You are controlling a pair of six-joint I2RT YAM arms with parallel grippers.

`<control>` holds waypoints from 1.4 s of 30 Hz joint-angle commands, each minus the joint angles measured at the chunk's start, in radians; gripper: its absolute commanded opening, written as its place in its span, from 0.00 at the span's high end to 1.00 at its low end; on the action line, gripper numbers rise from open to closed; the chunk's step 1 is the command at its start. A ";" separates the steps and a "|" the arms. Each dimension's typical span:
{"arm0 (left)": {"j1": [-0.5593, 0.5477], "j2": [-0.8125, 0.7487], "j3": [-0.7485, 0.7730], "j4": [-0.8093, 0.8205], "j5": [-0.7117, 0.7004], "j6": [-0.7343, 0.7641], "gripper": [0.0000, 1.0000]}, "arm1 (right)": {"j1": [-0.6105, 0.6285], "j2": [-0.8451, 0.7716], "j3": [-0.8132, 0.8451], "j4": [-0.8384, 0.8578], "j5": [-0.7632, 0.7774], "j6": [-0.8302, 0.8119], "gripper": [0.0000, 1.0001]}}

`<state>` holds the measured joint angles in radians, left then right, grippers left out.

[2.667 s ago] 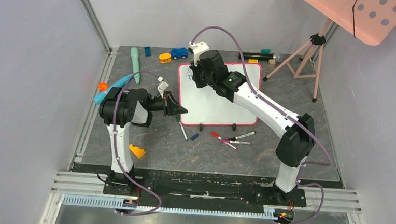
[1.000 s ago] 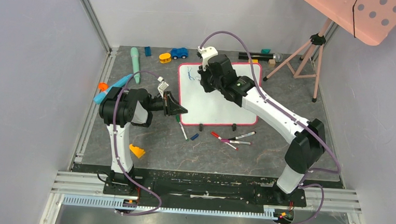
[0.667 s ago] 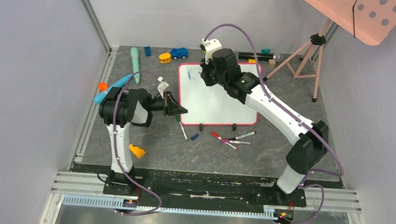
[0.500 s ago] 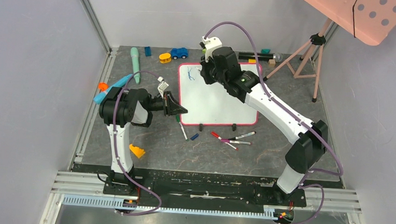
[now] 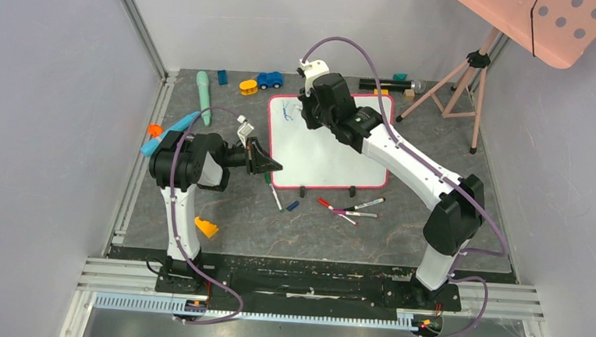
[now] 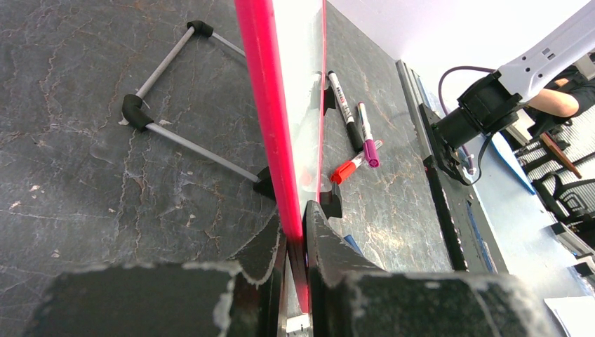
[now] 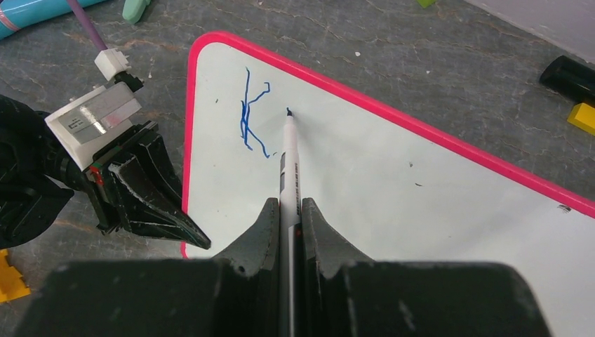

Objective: Write a sentence on the whiteboard

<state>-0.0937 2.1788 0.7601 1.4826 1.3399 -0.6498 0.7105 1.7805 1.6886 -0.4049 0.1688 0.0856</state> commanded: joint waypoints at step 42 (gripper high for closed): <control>-0.002 0.021 -0.001 0.074 0.036 0.126 0.98 | -0.003 0.014 0.047 0.005 -0.012 0.008 1.00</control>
<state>-0.0937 2.1788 0.7601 1.4818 1.3388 -0.6498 0.7105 1.7840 1.6958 -0.4068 0.1745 0.0895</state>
